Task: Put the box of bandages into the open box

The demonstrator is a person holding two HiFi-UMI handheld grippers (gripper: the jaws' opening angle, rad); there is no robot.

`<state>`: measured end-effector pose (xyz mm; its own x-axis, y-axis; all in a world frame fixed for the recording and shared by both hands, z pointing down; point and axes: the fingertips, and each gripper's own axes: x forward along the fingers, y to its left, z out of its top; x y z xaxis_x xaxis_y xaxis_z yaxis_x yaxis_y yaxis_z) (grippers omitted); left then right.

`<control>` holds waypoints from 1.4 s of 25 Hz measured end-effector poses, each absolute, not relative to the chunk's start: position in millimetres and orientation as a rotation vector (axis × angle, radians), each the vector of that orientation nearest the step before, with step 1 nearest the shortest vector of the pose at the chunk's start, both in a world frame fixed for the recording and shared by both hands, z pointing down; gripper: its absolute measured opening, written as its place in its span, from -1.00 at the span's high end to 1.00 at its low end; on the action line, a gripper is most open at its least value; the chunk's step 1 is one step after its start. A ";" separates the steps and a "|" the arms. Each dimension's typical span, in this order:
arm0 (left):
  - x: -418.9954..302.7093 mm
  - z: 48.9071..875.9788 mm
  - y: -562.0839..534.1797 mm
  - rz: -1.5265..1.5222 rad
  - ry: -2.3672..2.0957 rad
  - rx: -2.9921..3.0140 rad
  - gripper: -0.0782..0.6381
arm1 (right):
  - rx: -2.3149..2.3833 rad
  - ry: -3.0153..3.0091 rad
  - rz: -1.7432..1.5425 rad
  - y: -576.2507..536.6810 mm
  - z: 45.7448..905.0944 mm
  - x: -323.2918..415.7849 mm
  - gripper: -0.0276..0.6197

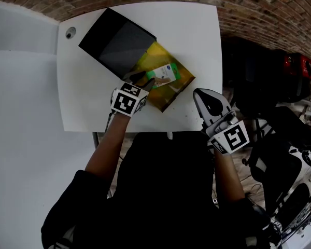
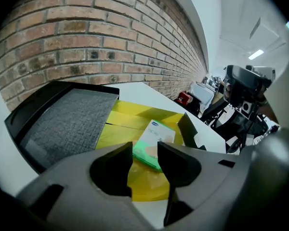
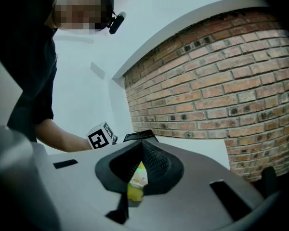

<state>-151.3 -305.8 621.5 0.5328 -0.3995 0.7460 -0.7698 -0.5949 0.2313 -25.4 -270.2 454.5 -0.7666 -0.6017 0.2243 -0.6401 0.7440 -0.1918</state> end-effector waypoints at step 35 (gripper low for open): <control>-142.8 467.5 -297.4 0.370 -0.853 2.594 0.74 | 0.989 -2.911 0.164 -266.5 367.9 -49.2 0.90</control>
<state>-142.8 -297.4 467.5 0.7807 -0.5108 0.3600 -0.6119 -0.7419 0.2743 -49.2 -266.5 367.9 -0.7917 -0.6037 0.0937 -0.6104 0.7880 -0.0805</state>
